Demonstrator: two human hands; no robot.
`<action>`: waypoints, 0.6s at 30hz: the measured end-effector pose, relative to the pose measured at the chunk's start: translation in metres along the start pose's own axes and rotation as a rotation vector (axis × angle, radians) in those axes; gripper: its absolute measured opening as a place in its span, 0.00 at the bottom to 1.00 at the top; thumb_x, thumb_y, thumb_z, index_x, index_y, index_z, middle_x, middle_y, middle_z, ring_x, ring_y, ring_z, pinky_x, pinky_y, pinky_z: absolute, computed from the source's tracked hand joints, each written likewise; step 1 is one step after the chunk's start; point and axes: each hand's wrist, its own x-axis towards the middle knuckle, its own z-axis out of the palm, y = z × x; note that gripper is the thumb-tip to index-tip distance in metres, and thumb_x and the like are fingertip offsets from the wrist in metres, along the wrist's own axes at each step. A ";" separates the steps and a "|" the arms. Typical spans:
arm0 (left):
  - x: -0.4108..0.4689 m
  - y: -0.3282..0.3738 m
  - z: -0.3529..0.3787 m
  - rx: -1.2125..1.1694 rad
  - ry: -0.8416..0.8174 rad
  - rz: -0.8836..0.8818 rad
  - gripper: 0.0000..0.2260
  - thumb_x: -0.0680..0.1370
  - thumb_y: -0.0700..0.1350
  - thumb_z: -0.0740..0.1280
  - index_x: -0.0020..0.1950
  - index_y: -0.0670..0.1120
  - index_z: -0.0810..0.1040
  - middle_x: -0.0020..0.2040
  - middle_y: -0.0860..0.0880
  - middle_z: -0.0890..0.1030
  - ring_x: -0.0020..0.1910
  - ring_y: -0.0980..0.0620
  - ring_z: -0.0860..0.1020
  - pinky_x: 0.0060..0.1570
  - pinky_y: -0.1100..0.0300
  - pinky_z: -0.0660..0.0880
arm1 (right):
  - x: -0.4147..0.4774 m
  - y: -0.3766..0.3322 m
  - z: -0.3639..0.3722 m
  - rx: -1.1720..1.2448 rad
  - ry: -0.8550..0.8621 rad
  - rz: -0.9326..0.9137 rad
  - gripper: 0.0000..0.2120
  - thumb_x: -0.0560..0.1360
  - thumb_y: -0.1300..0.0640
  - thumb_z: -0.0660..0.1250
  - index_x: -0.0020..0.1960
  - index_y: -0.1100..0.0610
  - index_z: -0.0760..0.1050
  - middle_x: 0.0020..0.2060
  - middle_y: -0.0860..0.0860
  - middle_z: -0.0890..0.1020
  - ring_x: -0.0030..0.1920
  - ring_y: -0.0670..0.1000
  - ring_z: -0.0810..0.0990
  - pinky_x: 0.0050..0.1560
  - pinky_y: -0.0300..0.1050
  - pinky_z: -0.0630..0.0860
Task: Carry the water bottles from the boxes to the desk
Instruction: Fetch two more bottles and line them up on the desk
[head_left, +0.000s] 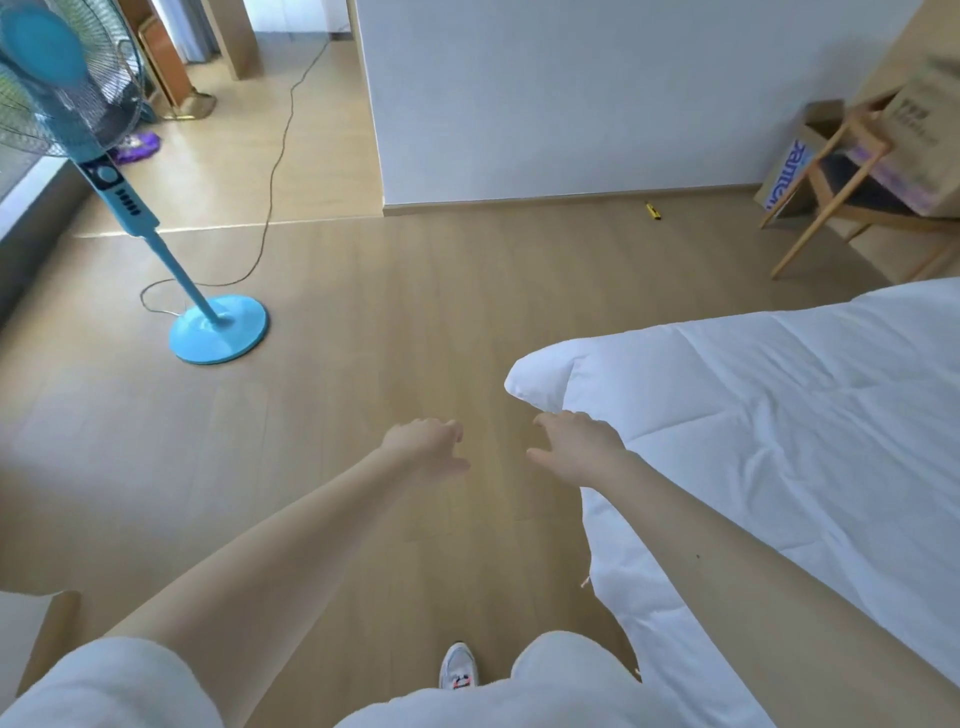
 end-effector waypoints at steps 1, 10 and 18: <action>0.008 -0.004 -0.004 0.003 -0.006 0.006 0.22 0.79 0.56 0.61 0.72 0.50 0.66 0.64 0.49 0.75 0.62 0.48 0.74 0.50 0.58 0.68 | 0.011 -0.002 -0.006 -0.003 0.000 0.001 0.22 0.81 0.45 0.56 0.71 0.56 0.66 0.65 0.52 0.73 0.65 0.54 0.71 0.58 0.49 0.70; 0.082 -0.060 -0.056 -0.009 0.017 -0.079 0.22 0.80 0.55 0.62 0.71 0.50 0.66 0.65 0.48 0.74 0.63 0.46 0.73 0.54 0.57 0.68 | 0.124 -0.027 -0.058 -0.019 -0.004 -0.106 0.22 0.81 0.46 0.56 0.71 0.56 0.65 0.65 0.53 0.73 0.65 0.55 0.69 0.56 0.48 0.69; 0.183 -0.106 -0.125 0.008 -0.008 -0.181 0.22 0.79 0.57 0.61 0.70 0.50 0.67 0.66 0.49 0.75 0.63 0.46 0.73 0.56 0.56 0.70 | 0.267 -0.031 -0.115 -0.025 -0.048 -0.207 0.24 0.81 0.45 0.57 0.73 0.56 0.63 0.68 0.54 0.70 0.68 0.57 0.68 0.64 0.51 0.67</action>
